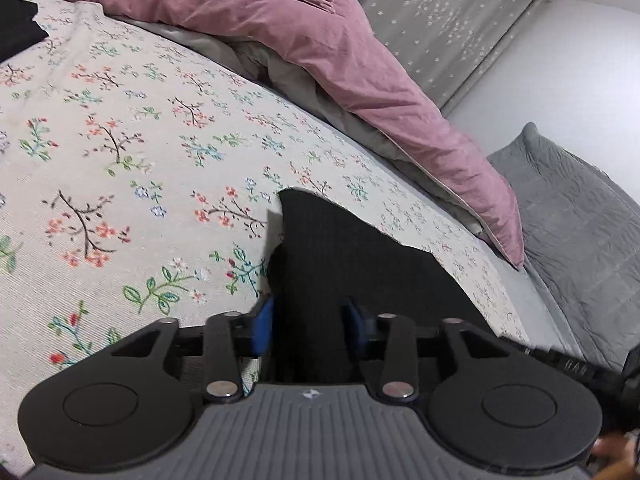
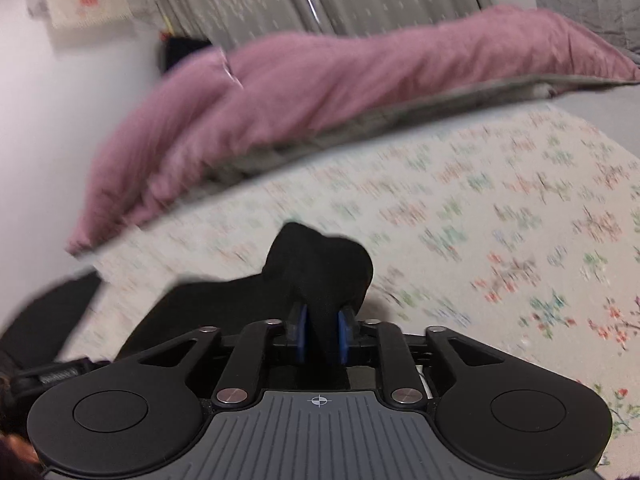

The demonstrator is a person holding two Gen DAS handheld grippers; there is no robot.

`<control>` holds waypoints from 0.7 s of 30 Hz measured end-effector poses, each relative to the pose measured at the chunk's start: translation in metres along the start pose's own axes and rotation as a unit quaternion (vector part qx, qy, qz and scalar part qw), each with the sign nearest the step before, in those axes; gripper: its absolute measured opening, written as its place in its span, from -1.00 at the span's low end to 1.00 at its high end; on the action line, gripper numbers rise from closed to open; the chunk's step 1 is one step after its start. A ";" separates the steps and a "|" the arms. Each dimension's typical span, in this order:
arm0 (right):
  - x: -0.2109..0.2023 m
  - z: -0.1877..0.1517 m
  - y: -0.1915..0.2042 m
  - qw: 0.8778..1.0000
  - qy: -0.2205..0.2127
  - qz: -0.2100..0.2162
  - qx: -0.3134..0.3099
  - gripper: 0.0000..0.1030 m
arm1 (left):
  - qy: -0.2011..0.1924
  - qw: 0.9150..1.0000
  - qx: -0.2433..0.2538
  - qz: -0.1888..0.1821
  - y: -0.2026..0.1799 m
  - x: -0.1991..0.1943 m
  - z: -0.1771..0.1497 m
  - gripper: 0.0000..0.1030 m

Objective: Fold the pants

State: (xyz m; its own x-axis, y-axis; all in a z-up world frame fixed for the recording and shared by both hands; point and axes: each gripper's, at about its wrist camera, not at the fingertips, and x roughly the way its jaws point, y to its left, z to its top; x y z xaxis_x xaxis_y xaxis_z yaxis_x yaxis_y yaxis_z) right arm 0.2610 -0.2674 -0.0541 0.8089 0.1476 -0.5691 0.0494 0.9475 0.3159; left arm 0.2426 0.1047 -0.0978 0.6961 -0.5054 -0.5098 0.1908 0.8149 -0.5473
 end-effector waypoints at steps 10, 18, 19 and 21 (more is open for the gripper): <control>-0.076 -0.023 -0.008 1.000 -0.022 -0.009 -0.011 0.37 | -0.004 0.992 0.096 0.082 -0.034 -0.043 -0.013 0.57; -0.137 -0.055 0.003 0.998 -0.011 -0.051 -0.016 0.66 | 0.028 0.982 0.147 0.113 -0.072 -0.103 -0.050 0.78; -0.143 -0.060 0.005 0.998 -0.004 -0.061 -0.014 0.66 | 0.030 0.981 0.153 0.111 -0.078 -0.111 -0.055 0.84; -0.155 -0.069 0.008 0.997 0.008 -0.073 -0.009 0.67 | 0.036 0.977 0.171 0.120 -0.091 -0.127 -0.064 0.94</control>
State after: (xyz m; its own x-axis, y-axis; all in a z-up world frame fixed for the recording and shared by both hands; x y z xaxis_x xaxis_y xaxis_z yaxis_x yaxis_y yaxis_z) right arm 0.0962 -0.2637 -0.0158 0.7840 0.0133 -0.6207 0.1543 0.9642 0.2155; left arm 0.0927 0.0762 -0.0255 0.7006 -0.2974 -0.6487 0.2571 0.9532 -0.1593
